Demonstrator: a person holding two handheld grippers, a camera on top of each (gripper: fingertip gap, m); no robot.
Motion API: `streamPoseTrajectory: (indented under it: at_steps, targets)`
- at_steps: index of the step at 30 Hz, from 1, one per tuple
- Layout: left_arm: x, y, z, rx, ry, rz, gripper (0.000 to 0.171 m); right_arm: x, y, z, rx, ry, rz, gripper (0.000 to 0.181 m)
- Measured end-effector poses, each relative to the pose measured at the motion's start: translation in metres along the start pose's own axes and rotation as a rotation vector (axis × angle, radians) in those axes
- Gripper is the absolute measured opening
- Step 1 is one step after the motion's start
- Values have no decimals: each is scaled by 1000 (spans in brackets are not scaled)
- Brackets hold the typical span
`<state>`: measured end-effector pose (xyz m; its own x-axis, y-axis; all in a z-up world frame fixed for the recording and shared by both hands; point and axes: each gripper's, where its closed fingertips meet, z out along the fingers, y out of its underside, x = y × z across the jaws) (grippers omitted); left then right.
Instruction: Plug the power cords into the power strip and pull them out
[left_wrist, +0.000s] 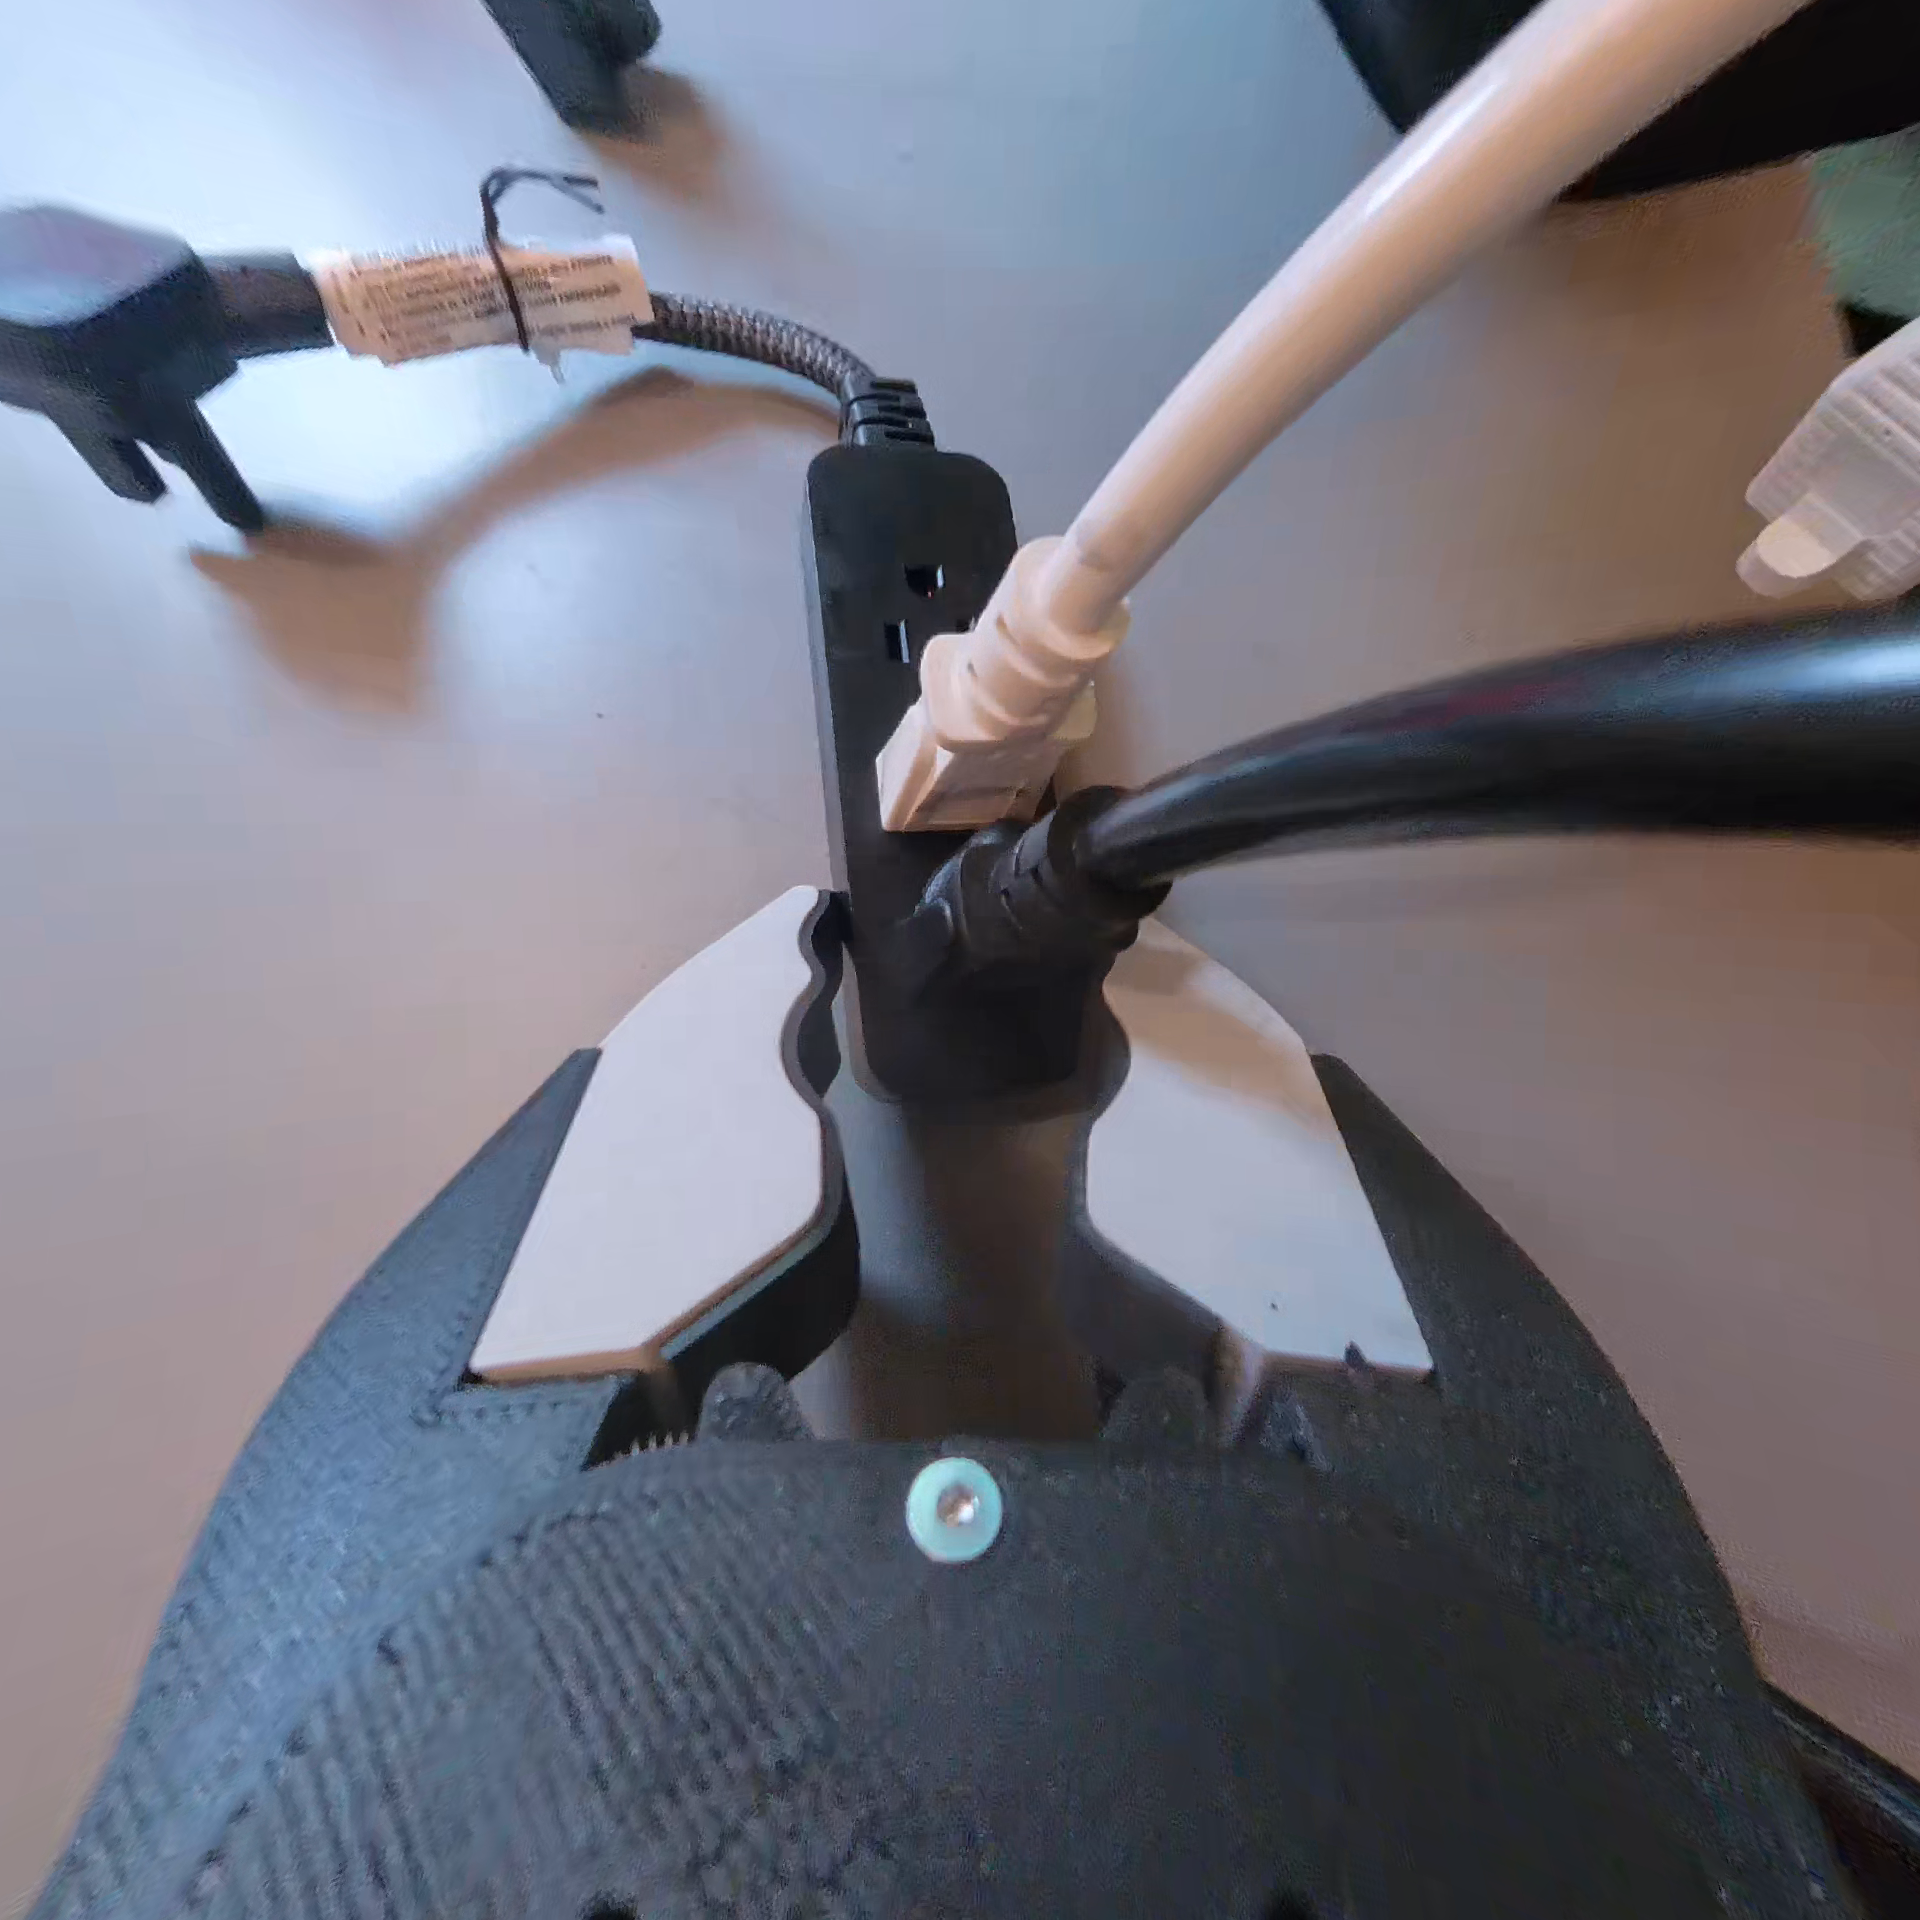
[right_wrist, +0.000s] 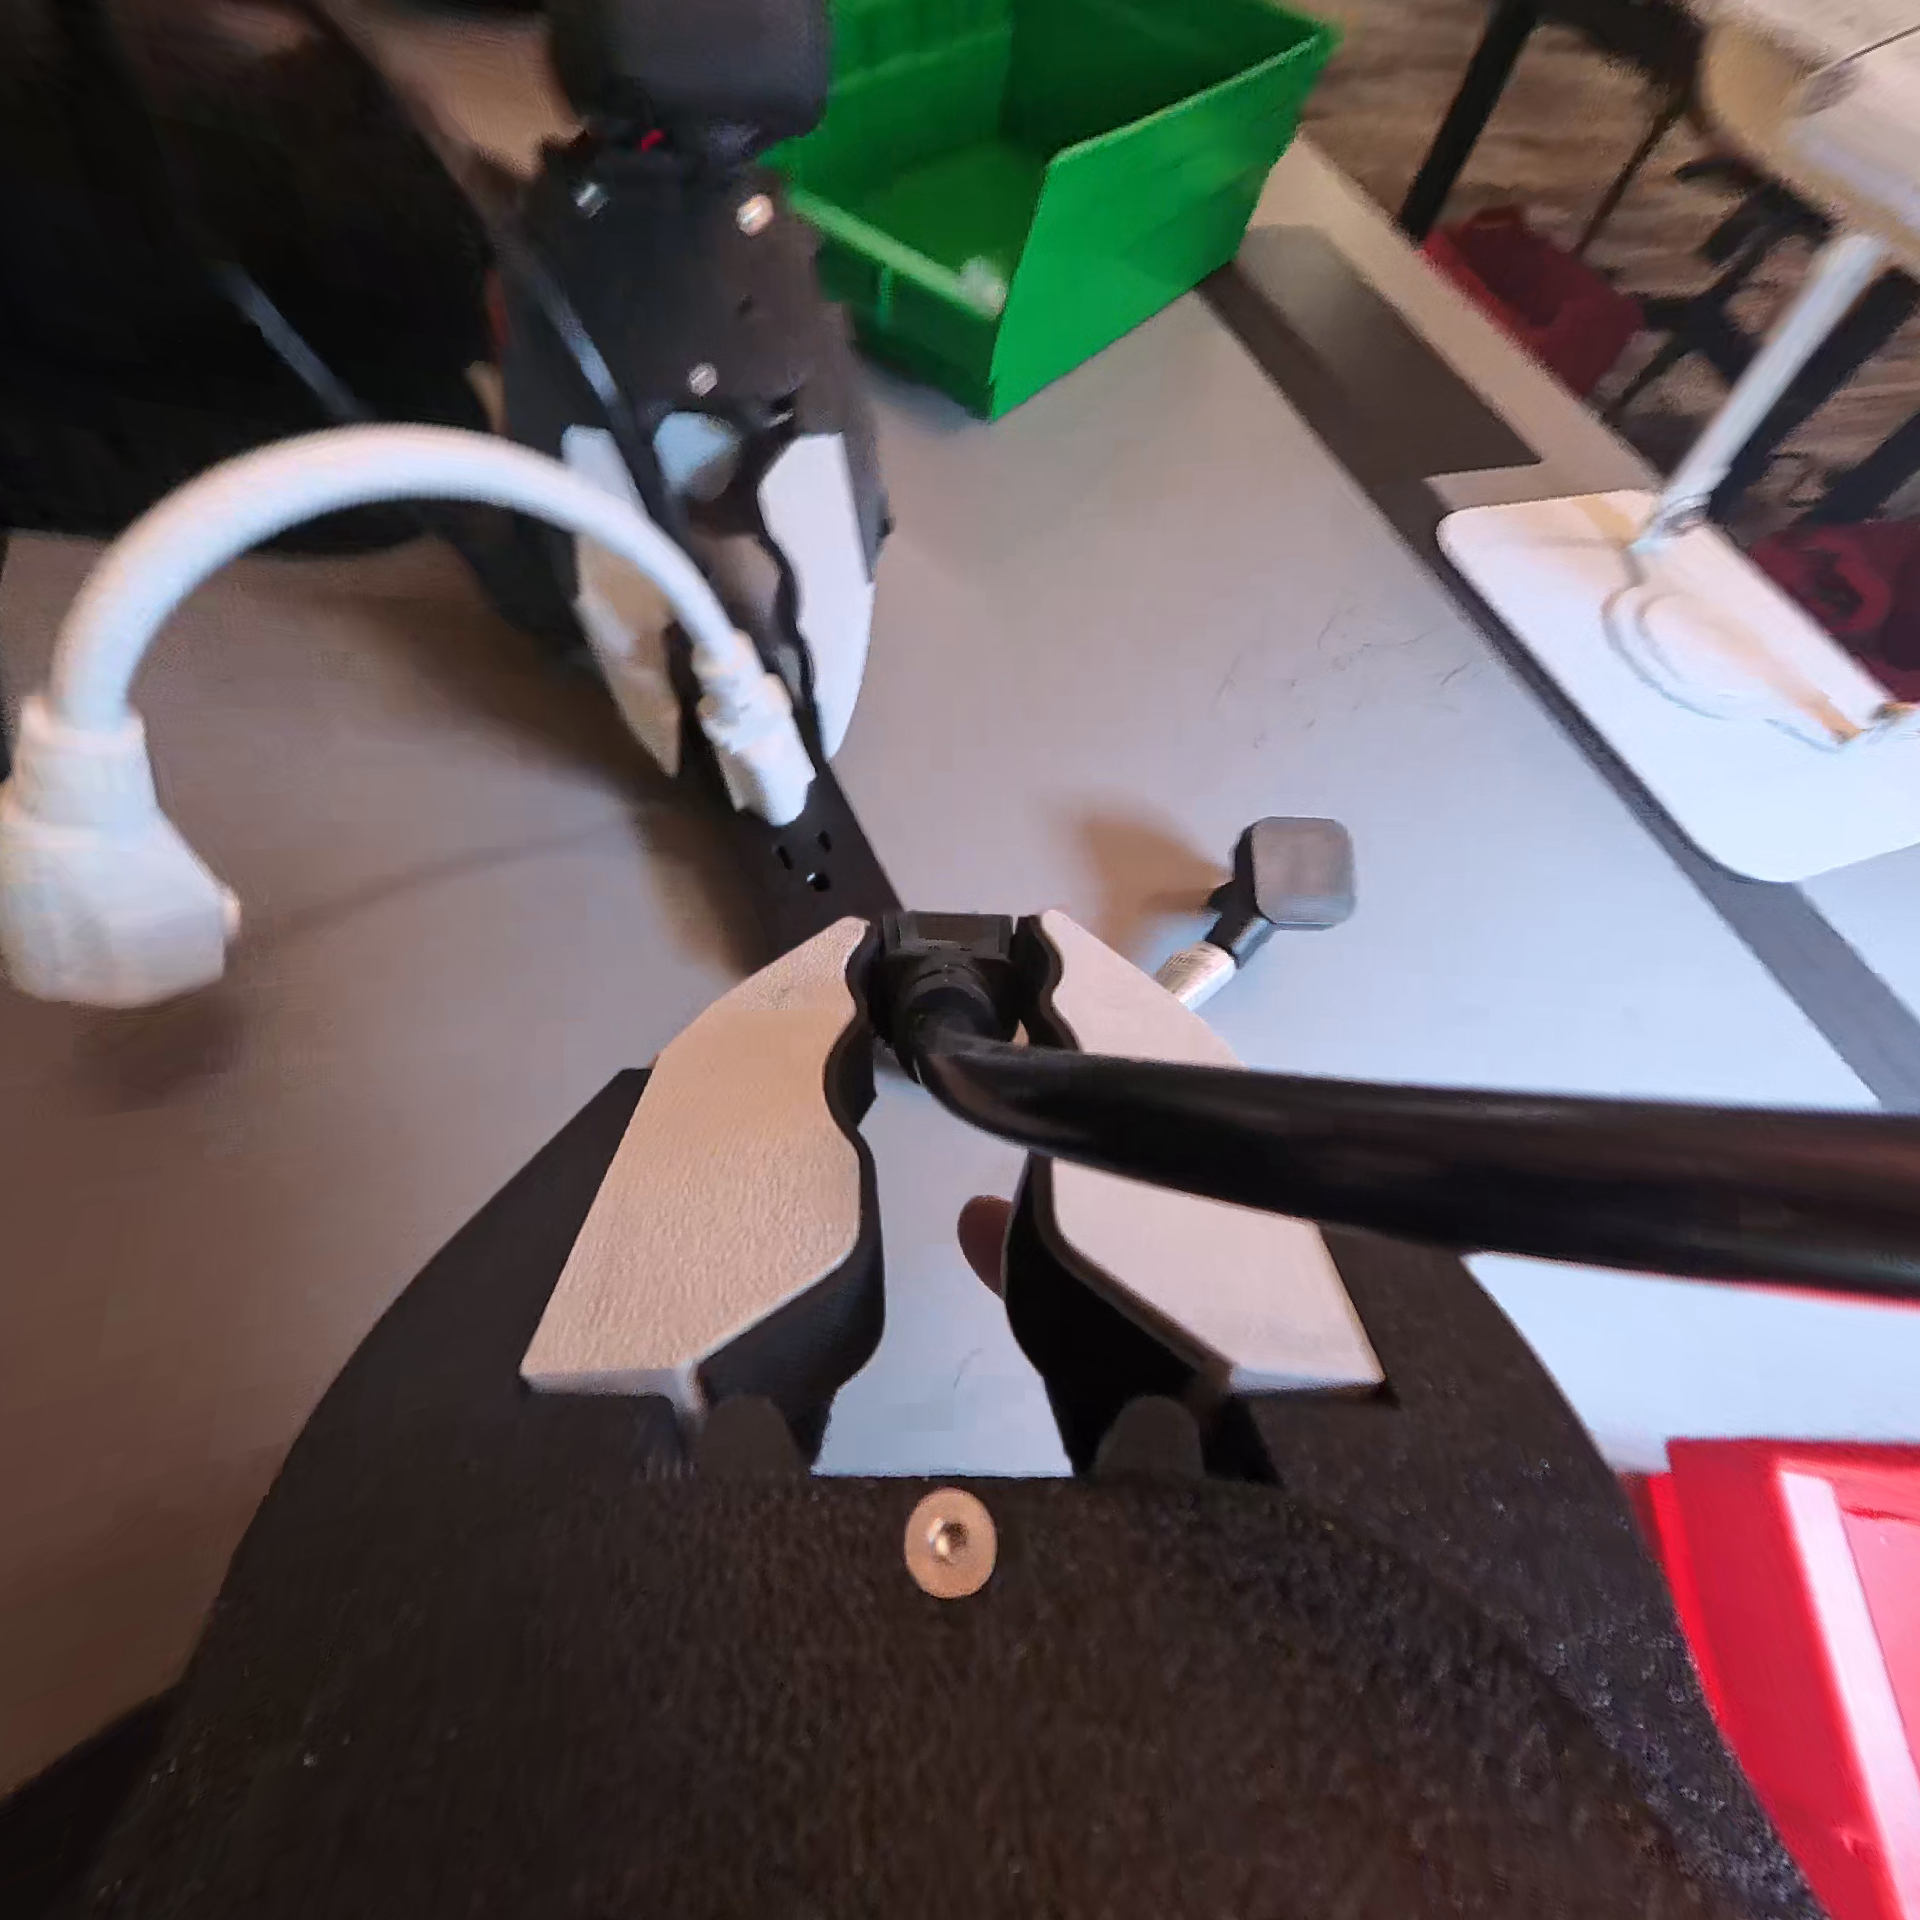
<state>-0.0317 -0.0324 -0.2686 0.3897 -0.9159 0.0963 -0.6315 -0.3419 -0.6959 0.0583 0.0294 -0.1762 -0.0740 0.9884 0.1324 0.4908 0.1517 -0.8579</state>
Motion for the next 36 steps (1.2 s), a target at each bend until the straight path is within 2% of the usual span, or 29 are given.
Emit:
streamPoseTrajectory:
  at_steps: [4,8,17,19,25,30,33,36]
  targets:
    - [3,0,1,2,110,-8,44,-21,7,24,-144,-130,-45,26]
    - [1,-3,4,16,146,-22,44,-32,17,51,-295,-216,-66,27]
    - [0,-3,4,63,139,-33,44,-43,11,76,-425,-326,-51,27]
    - [0,-3,3,84,124,-29,44,-44,8,80,-390,-323,-69,27]
    - [-2,-1,0,108,87,11,44,-39,-9,83,-158,-308,27,27]
    - [-3,-1,0,100,91,-11,44,-46,0,75,-81,-297,28,27]
    - [-3,-2,1,104,100,-33,43,-42,4,76,-98,-250,5,26]
    - [-4,-2,2,104,111,-57,44,-48,-1,81,-53,-275,14,27]
